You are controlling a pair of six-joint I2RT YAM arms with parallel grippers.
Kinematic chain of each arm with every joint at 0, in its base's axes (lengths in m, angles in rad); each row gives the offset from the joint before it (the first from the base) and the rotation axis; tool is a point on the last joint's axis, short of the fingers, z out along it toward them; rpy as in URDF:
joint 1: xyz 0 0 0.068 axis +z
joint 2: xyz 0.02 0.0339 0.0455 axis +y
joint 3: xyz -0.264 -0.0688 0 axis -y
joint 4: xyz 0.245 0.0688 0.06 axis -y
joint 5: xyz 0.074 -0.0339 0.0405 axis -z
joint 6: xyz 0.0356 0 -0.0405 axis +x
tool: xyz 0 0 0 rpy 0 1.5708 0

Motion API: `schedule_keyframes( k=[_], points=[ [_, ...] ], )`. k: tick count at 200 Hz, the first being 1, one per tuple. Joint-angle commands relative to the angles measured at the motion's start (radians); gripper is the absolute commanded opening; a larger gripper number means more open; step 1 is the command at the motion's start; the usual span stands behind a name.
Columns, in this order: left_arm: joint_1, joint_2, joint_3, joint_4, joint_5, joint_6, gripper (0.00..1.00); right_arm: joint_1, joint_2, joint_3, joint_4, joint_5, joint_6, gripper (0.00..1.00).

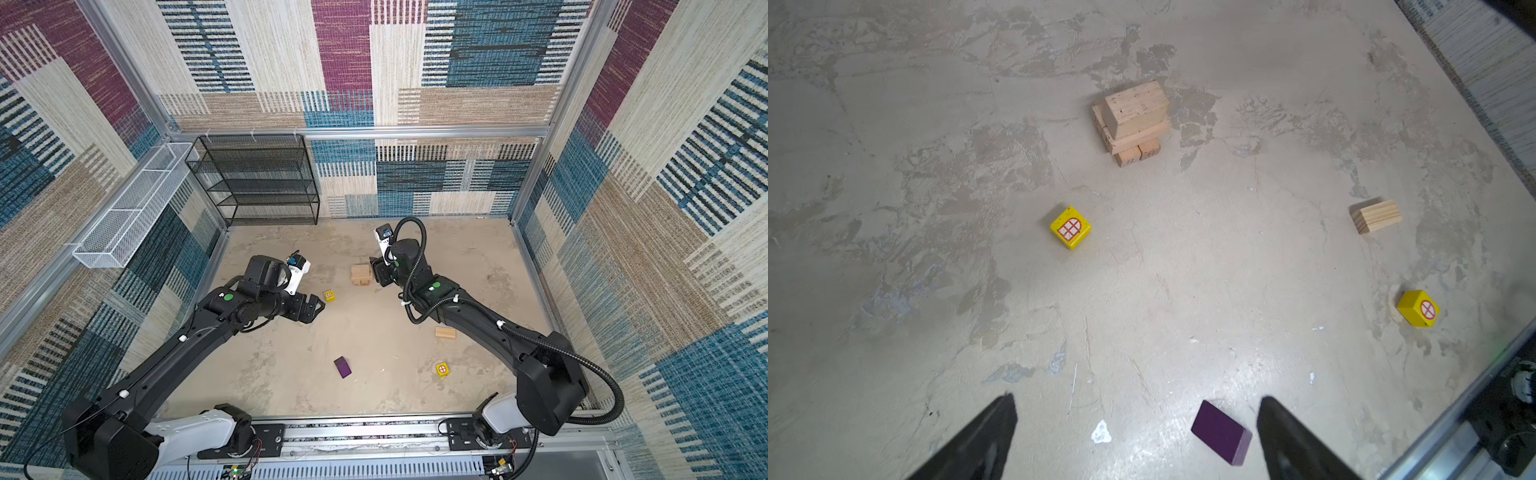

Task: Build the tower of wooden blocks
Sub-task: 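Lift the right gripper off the stack while the left gripper moves toward the stack, then move the right gripper over the small flat wooden plank while the left gripper advances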

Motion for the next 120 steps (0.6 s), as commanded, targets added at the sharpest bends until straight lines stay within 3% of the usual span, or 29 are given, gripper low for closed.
schedule_keyframes(
  k=[1, 18, 61, 88, 120],
  points=[
    [-0.011, 0.004, 0.036, 0.035, 0.042, -0.025, 0.95, -0.001, -0.045, -0.005, -0.030, 0.100, 0.071, 0.78],
    [-0.032, -0.010, 0.051, 0.060, 0.034, -0.010, 0.97, -0.002, -0.090, -0.025, -0.046, 0.152, 0.160, 1.00],
    [-0.121, -0.035, 0.079, 0.094, -0.018, 0.037, 0.96, -0.002, -0.237, -0.133, -0.046, 0.075, 0.240, 1.00],
    [-0.215, -0.024, 0.109, 0.093, -0.052, 0.066, 0.95, -0.003, -0.246, -0.127, -0.209, 0.109, 0.339, 1.00],
    [-0.335, -0.002, 0.158, 0.094, -0.078, 0.139, 0.95, -0.002, -0.247, -0.166, -0.414, 0.162, 0.500, 0.90]
  ],
)
